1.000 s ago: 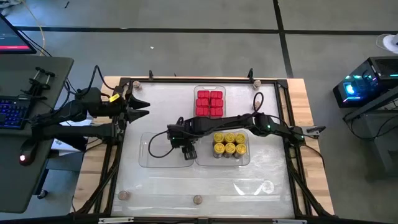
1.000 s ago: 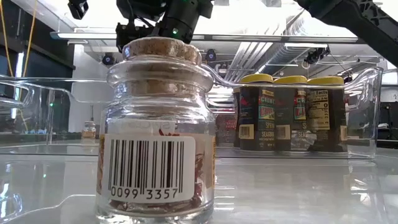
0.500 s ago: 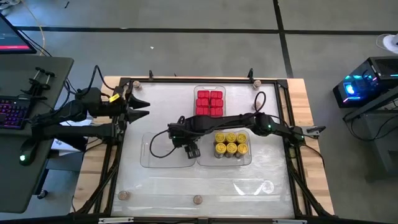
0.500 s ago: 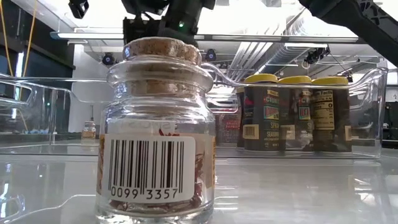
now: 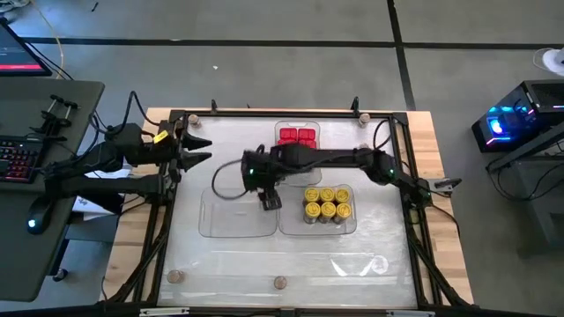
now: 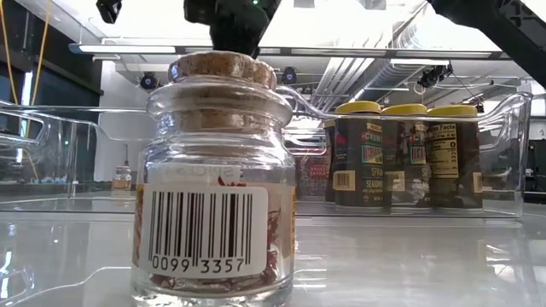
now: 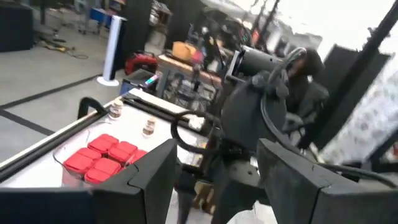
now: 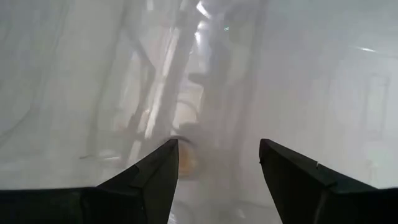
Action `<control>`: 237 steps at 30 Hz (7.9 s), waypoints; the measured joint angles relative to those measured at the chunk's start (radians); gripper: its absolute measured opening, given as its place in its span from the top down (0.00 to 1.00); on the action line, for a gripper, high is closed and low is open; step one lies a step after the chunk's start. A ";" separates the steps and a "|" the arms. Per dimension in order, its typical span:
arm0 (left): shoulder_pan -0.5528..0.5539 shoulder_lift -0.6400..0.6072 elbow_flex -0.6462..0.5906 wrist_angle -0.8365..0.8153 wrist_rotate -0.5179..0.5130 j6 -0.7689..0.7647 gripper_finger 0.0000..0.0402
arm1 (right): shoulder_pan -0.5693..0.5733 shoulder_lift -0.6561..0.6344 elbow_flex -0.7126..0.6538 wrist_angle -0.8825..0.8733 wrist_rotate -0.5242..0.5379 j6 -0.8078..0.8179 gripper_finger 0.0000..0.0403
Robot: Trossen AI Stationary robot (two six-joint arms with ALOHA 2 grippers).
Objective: Sort spices by type
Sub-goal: Put the brown seasoning bottle into the bottom left transparent bin
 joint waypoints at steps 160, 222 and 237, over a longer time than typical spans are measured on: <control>-0.147 1.273 0.434 -0.713 -0.618 -0.864 1.00 | 0.387 -1.212 -1.225 0.137 0.513 1.119 1.00; 0.223 1.105 0.307 -0.590 0.068 0.656 0.29 | 0.387 -1.212 -1.225 0.140 0.523 1.120 1.00; 0.168 1.075 0.157 -0.381 -0.038 0.736 0.29 | 0.386 -1.212 -1.225 0.134 0.519 1.125 1.00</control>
